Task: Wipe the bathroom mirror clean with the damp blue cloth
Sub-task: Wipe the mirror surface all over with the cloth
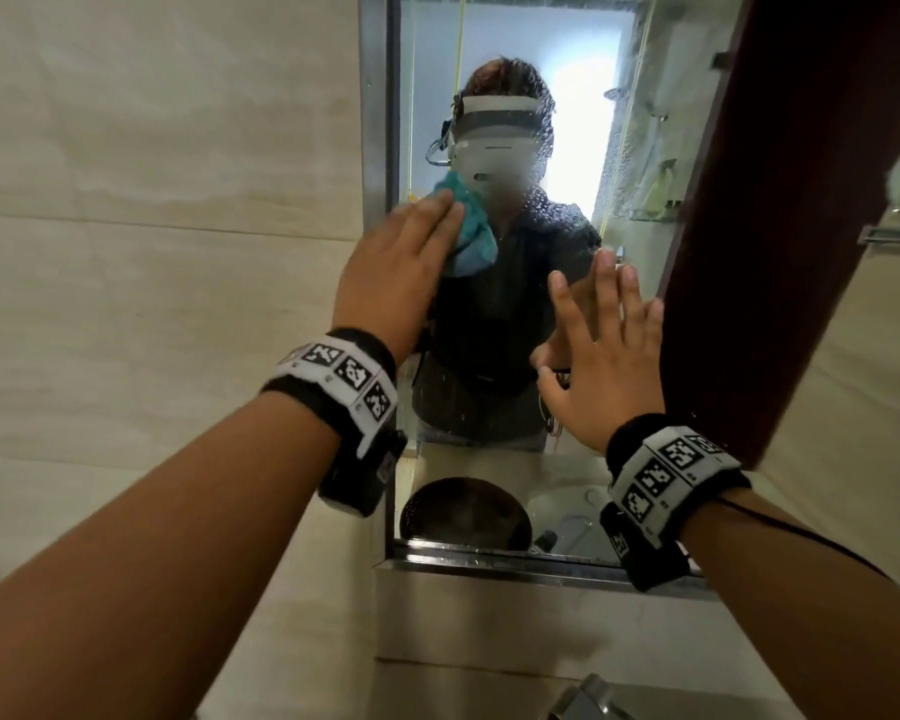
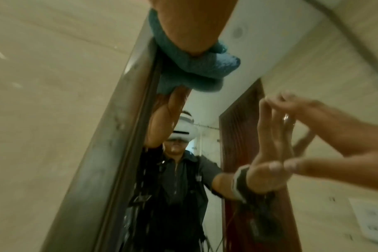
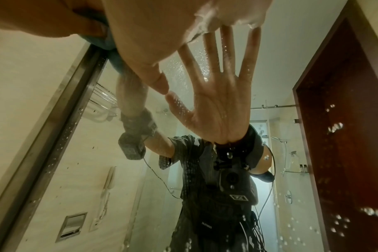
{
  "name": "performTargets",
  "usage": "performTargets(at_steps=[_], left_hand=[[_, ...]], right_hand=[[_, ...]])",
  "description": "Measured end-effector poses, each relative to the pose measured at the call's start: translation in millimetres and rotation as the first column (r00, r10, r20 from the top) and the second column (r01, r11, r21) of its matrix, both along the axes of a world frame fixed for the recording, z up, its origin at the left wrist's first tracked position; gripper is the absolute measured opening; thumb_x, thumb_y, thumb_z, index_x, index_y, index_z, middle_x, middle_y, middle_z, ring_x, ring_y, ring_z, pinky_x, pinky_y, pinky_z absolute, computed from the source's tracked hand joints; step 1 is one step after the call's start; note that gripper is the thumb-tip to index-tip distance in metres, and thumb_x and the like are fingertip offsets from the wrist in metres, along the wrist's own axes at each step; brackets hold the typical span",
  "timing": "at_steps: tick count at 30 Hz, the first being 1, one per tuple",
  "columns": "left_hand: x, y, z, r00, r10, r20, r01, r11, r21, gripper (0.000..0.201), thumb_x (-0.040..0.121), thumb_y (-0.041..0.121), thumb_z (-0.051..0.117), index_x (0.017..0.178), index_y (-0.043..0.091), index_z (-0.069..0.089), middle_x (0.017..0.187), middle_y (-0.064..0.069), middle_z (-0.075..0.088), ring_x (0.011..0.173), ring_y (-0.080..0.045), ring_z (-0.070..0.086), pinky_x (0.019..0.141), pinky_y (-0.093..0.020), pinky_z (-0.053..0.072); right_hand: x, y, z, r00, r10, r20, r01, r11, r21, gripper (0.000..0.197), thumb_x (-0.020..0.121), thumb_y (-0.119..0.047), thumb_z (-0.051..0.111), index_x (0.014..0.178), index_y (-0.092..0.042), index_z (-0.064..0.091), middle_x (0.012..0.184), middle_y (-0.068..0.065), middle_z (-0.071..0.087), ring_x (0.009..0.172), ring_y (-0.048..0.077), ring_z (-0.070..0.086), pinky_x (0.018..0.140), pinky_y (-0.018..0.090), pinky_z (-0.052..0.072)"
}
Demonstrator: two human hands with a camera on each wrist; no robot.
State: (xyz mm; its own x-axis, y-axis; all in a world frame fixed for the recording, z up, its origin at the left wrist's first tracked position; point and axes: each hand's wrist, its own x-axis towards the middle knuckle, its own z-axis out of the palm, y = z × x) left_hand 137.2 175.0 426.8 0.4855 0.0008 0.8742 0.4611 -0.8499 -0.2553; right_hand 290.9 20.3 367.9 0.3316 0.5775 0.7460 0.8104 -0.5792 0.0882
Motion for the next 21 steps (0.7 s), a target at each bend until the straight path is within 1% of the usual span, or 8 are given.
performTargets(at_steps=[3, 6, 8, 10, 14, 16, 19, 21], left_hand=[[7.2, 2.1, -31.0, 0.998, -0.061, 0.023, 0.062, 0.998, -0.032, 0.069, 0.066, -0.003, 0.079, 0.13, 0.001, 0.053, 0.131, -0.02, 0.054, 0.115, -0.038, 0.055, 0.091, -0.046, 0.05], [-7.7, -0.4, -100.6, 0.973, -0.069, -0.221, 0.065, 0.998, -0.025, 0.08, 0.052, 0.0, 0.086, 0.127, 0.008, 0.058, 0.13, -0.012, 0.057, 0.113, -0.032, 0.058, 0.086, -0.043, 0.052], [-25.3, 0.9, -113.8, 0.925, -0.074, -0.373, 0.075, 0.997, -0.011, 0.085, 0.045, 0.005, 0.09, 0.124, 0.011, 0.06, 0.128, -0.008, 0.059, 0.11, -0.03, 0.061, 0.082, -0.041, 0.053], [-29.5, 3.4, -89.3, 0.924, -0.067, -0.377, 0.082, 0.996, 0.022, 0.079, 0.048, 0.005, 0.089, 0.121, 0.011, 0.062, 0.125, -0.009, 0.061, 0.107, -0.032, 0.062, 0.081, -0.043, 0.054], [-13.6, 13.5, -9.6, 0.994, -0.086, -0.067, 0.087, 0.996, 0.008, 0.063, 0.064, -0.001, 0.079, 0.123, 0.005, 0.059, 0.125, -0.016, 0.06, 0.111, -0.038, 0.058, 0.09, -0.047, 0.049], [-6.3, 16.1, -8.8, 0.995, -0.094, -0.035, 0.095, 0.995, 0.014, 0.062, 0.067, 0.0, 0.078, 0.125, 0.005, 0.057, 0.128, -0.016, 0.058, 0.114, -0.037, 0.057, 0.094, -0.044, 0.046], [-7.8, 13.6, -71.0, 0.984, -0.143, -0.109, 0.144, 0.99, 0.002, 0.063, 0.064, 0.0, 0.08, 0.123, 0.005, 0.06, 0.126, -0.015, 0.059, 0.113, -0.036, 0.058, 0.093, -0.044, 0.046], [-20.9, 10.5, -119.7, 0.94, -0.138, -0.312, 0.144, 0.99, -0.004, 0.072, 0.052, 0.002, 0.087, 0.12, 0.009, 0.063, 0.124, -0.011, 0.062, 0.109, -0.033, 0.061, 0.086, -0.045, 0.052]], right_hand=[[-4.9, -0.8, -1.0, 1.0, 0.015, -0.015, -0.014, 1.0, 0.024, 0.094, 0.075, -0.039, 0.062, 0.15, -0.029, 0.006, 0.155, 0.013, -0.013, 0.142, 0.032, -0.012, 0.113, 0.057, 0.002], [-16.0, -4.7, -19.6, 0.998, 0.06, -0.024, -0.059, 0.998, 0.009, 0.098, 0.07, -0.034, 0.068, 0.149, -0.031, 0.01, 0.156, 0.012, -0.01, 0.143, 0.031, -0.008, 0.112, 0.058, 0.007], [-23.5, -4.2, -38.0, 0.997, 0.074, 0.009, -0.073, 0.996, -0.059, 0.101, 0.068, -0.035, 0.071, 0.149, -0.033, 0.011, 0.156, 0.012, -0.008, 0.143, 0.032, -0.005, 0.111, 0.06, 0.01], [-24.5, 0.2, -46.4, 0.999, 0.05, 0.01, -0.049, 0.993, -0.107, 0.103, 0.068, -0.038, 0.073, 0.149, -0.034, 0.009, 0.156, 0.011, -0.01, 0.143, 0.031, -0.007, 0.11, 0.061, 0.01], [-23.8, 10.5, -49.0, 0.999, 0.006, -0.048, -0.01, 0.997, -0.082, 0.104, 0.068, -0.037, 0.075, 0.148, -0.036, 0.008, 0.155, 0.009, -0.015, 0.142, 0.03, -0.015, 0.109, 0.061, 0.0], [-25.6, 14.3, -52.9, 0.999, 0.004, -0.053, -0.008, 0.998, -0.069, 0.104, 0.068, -0.035, 0.075, 0.149, -0.036, 0.009, 0.155, 0.01, -0.015, 0.142, 0.03, -0.015, 0.109, 0.062, 0.0], [-24.1, 15.4, -55.7, 0.999, 0.02, -0.041, -0.021, 0.999, -0.04, 0.105, 0.066, -0.034, 0.077, 0.148, -0.035, 0.012, 0.156, 0.01, -0.012, 0.142, 0.031, -0.012, 0.109, 0.062, 0.001], [-22.5, 14.8, -54.4, 0.999, 0.024, -0.026, -0.025, 0.999, -0.043, 0.105, 0.066, -0.035, 0.078, 0.148, -0.035, 0.013, 0.156, 0.01, -0.01, 0.142, 0.03, -0.012, 0.109, 0.062, 0.001]])
